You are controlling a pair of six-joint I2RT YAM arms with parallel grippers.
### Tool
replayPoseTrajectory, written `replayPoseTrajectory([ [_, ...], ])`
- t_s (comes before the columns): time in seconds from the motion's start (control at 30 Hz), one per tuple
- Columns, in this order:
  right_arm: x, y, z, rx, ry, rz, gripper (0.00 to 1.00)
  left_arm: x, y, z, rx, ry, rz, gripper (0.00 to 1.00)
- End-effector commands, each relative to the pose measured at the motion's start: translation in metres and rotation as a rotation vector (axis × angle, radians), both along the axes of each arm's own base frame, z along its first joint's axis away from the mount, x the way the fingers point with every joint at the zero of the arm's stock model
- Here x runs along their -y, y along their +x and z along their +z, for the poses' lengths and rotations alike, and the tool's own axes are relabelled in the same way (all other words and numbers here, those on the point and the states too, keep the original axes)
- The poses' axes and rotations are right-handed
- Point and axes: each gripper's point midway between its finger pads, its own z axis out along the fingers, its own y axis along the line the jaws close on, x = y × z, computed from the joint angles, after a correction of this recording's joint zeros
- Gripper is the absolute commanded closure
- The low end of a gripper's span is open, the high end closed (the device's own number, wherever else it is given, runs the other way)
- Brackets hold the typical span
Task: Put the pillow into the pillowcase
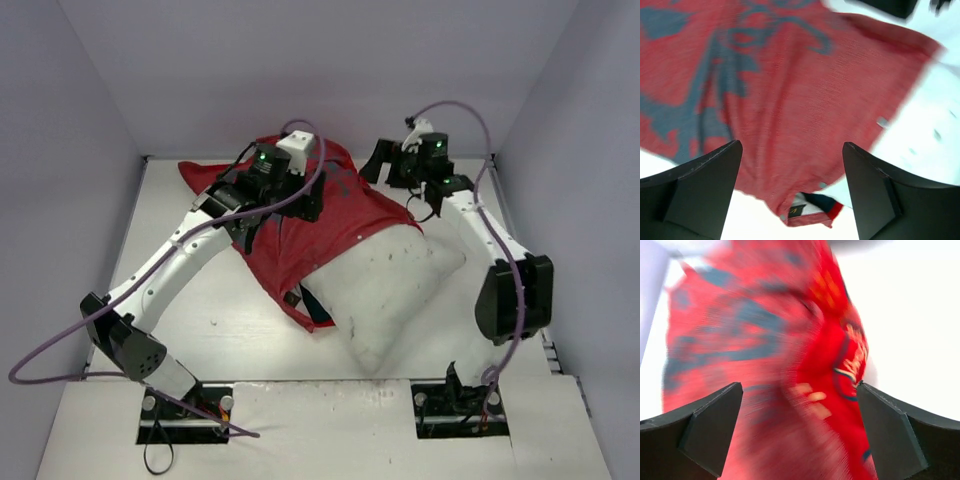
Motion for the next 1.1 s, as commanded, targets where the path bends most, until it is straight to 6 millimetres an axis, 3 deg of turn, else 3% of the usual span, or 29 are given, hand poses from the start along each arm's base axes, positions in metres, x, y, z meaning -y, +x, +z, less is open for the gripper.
replayPoseTrajectory([
  [0.0,0.037,-0.011,0.121,0.352,-0.055,-0.085,0.05,0.034,0.004,0.039,0.178,-0.036,-0.119,0.22],
  [0.03,0.046,-0.018,0.12,0.345,-0.063,-0.103,0.04,0.05,-0.003,0.039,0.203,-0.026,-0.169,0.22],
  [0.13,0.075,-0.044,0.101,0.282,-0.06,-0.157,0.03,0.068,-0.002,0.016,0.225,0.077,-0.246,0.22],
  [0.17,0.081,-0.058,0.106,0.294,-0.051,-0.165,0.03,0.072,0.003,0.003,0.219,0.112,-0.266,0.21],
  [0.2,0.083,-0.069,0.081,0.239,-0.055,-0.165,0.03,0.077,0.004,-0.003,0.217,0.115,-0.287,0.2],
  [0.27,0.088,-0.091,0.077,0.23,-0.036,-0.18,0.03,0.087,0.002,-0.019,0.198,0.135,-0.348,0.2],
  [0.3,0.087,-0.101,0.056,0.183,-0.031,-0.172,0.03,0.092,0.001,-0.02,0.202,0.131,-0.368,0.2],
  [0.37,0.085,-0.119,0.051,0.168,0.0,-0.17,0.02,0.103,-0.006,-0.029,0.2,0.141,-0.421,0.2],
  [0.4,0.084,-0.127,0.033,0.128,0.004,-0.166,0.03,0.106,-0.008,-0.032,0.203,0.15,-0.449,0.2],
  [0.47,0.083,-0.138,0.023,0.102,0.025,-0.172,0.02,0.11,-0.01,-0.039,0.199,0.172,-0.476,0.2],
  [0.53,0.079,-0.145,0.008,0.061,0.042,-0.159,0.02,0.118,-0.022,-0.04,0.193,0.158,-0.524,0.2],
  [0.67,0.074,-0.151,-0.004,0.019,0.067,-0.14,0.03,0.122,-0.044,-0.041,0.179,0.139,-0.565,0.2],
  [0.77,0.073,-0.152,-0.009,0.008,0.064,-0.133,0.03,0.122,-0.045,-0.054,0.161,0.167,-0.561,0.2],
  [0.83,0.072,-0.151,-0.01,0.007,0.057,-0.127,0.02,0.119,-0.035,-0.067,0.154,0.215,-0.532,0.2],
  [0.97,0.069,-0.152,-0.011,0.001,0.062,-0.109,0.03,0.101,0.004,-0.077,0.191,0.341,-0.374,0.2],
  [1.07,0.068,-0.153,-0.013,-0.001,0.06,-0.102,0.04,0.096,0.023,-0.076,0.199,0.362,-0.319,0.2],
])
